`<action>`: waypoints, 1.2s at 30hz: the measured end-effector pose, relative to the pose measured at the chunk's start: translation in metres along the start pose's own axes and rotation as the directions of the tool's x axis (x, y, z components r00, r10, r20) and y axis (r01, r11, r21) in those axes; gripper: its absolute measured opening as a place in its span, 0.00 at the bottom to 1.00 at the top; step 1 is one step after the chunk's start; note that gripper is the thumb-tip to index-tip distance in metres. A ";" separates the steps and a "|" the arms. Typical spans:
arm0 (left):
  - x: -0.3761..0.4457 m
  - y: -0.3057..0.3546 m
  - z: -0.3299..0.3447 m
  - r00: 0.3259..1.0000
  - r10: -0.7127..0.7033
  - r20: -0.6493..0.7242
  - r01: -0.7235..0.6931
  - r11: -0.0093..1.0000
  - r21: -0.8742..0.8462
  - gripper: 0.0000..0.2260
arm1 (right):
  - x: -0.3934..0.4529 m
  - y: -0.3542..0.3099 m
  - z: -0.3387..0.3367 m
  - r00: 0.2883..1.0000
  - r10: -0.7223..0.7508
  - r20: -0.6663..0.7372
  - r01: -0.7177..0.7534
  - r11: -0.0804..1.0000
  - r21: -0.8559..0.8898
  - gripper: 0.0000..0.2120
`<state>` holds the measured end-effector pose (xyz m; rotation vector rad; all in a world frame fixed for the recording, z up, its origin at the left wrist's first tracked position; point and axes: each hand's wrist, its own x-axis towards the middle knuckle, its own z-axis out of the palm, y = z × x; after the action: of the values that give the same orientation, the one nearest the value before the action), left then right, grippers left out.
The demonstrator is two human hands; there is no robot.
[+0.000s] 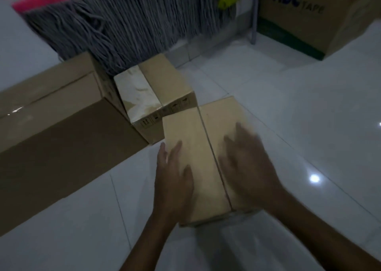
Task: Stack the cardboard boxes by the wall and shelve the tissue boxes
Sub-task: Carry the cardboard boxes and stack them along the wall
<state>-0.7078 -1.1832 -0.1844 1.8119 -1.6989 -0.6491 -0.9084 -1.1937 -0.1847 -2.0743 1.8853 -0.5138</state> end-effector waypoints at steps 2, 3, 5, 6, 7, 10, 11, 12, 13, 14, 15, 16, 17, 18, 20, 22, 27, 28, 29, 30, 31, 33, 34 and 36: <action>-0.021 -0.009 -0.003 0.995 0.082 0.056 -0.090 0.982 0.166 0.24 | -0.036 -0.010 0.013 0.999 -0.038 0.016 0.039 0.999 -0.014 0.31; -0.029 -0.014 -0.002 0.992 0.094 0.080 -0.110 0.970 0.217 0.24 | -0.048 -0.011 0.019 0.998 -0.054 0.033 0.056 0.998 -0.040 0.32; -0.038 -0.025 0.003 0.984 0.135 0.117 -0.160 0.957 0.241 0.26 | -0.059 -0.009 0.027 0.996 -0.059 0.062 0.064 0.994 -0.088 0.33; -0.038 -0.026 0.006 0.980 0.154 0.124 -0.179 0.957 0.228 0.25 | -0.060 -0.007 0.027 0.997 -0.051 0.066 0.057 0.994 -0.090 0.34; -0.036 -0.027 0.009 0.978 0.169 0.124 -0.192 0.958 0.213 0.25 | -0.059 -0.005 0.027 0.997 -0.049 0.052 0.054 0.994 -0.091 0.34; -0.030 -0.018 0.017 0.981 0.177 0.084 -0.190 0.965 0.178 0.25 | -0.054 0.002 0.027 0.998 -0.055 0.023 0.057 0.993 -0.103 0.34; -0.028 -0.013 0.020 0.982 0.174 0.076 -0.185 0.967 0.177 0.26 | -0.051 0.005 0.027 0.998 -0.055 0.006 0.056 0.993 -0.105 0.34; -0.025 -0.009 0.023 0.982 0.175 0.071 -0.185 0.966 0.179 0.26 | -0.048 0.009 0.026 0.998 -0.060 -0.015 0.058 0.992 -0.109 0.33; -0.022 -0.005 0.027 0.982 0.178 0.069 -0.188 0.965 0.182 0.26 | -0.045 0.014 0.025 0.997 -0.068 -0.044 0.063 0.992 -0.113 0.33; -0.018 -0.002 0.030 0.982 0.178 0.068 -0.188 0.965 0.181 0.25 | -0.042 0.019 0.023 0.995 -0.075 -0.070 0.067 0.991 -0.115 0.32; -0.014 0.002 0.035 0.983 0.171 0.073 -0.182 0.968 0.172 0.25 | -0.038 0.024 0.022 0.992 -0.080 -0.095 0.068 0.991 -0.118 0.31; -0.009 0.006 0.039 0.983 0.165 0.082 -0.176 0.971 0.161 0.25 | -0.033 0.030 0.020 0.991 -0.079 -0.113 0.064 0.990 -0.124 0.31; -0.004 0.012 0.044 0.982 0.169 0.089 -0.181 0.971 0.155 0.25 | -0.029 0.036 0.018 0.989 -0.074 -0.125 0.057 0.989 -0.136 0.30; 0.001 0.017 0.049 0.979 0.182 0.090 -0.195 0.968 0.159 0.26 | -0.024 0.042 0.015 0.989 -0.064 -0.133 0.044 0.988 -0.149 0.29; 0.014 0.030 0.059 0.973 0.206 0.106 -0.222 0.959 0.178 0.26 | -0.010 0.055 0.006 0.990 -0.036 -0.139 0.011 0.985 -0.173 0.28; 0.034 0.042 0.068 0.960 0.221 0.173 -0.254 0.947 0.199 0.29 | 0.008 0.066 -0.002 0.990 0.008 -0.138 -0.036 0.979 -0.203 0.26; 0.096 0.063 0.086 0.852 0.194 0.486 -0.368 0.882 0.294 0.41 | 0.050 0.080 -0.013 0.963 0.200 -0.178 -0.231 0.958 -0.172 0.17; 0.107 0.066 0.087 0.842 0.166 0.514 -0.374 0.866 0.333 0.40 | 0.060 0.079 -0.011 0.959 0.226 -0.172 -0.251 0.958 -0.142 0.16; 0.118 0.070 0.089 0.836 0.149 0.528 -0.384 0.846 0.370 0.40 | 0.071 0.079 -0.009 0.956 0.241 -0.166 -0.263 0.957 -0.122 0.16; 0.127 0.074 0.090 0.832 0.139 0.537 -0.396 0.827 0.398 0.39 | 0.082 0.079 -0.009 0.953 0.253 -0.164 -0.273 0.956 -0.111 0.16; 0.137 0.076 0.089 0.825 0.142 0.547 -0.415 0.809 0.416 0.38 | 0.094 0.080 -0.009 0.949 0.271 -0.164 -0.289 0.952 -0.099 0.15; 0.155 0.075 0.082 0.825 0.191 0.533 -0.468 0.759 0.453 0.34 | 0.116 0.083 -0.017 0.929 0.334 -0.158 -0.344 0.938 -0.042 0.12; 0.165 0.071 0.075 0.836 0.238 0.495 -0.489 0.733 0.473 0.31 | 0.123 0.083 -0.022 0.922 0.357 -0.153 -0.363 0.932 -0.014 0.12; 0.187 0.056 0.059 0.879 0.320 0.352 -0.468 0.712 0.523 0.27 | 0.126 0.076 -0.025 0.936 0.316 -0.158 -0.319 0.948 0.002 0.14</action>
<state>-0.7746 -1.3763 -0.1826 1.6841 -2.5893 -0.1350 -0.9767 -1.3264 -0.1877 -1.7338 2.2708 -0.5885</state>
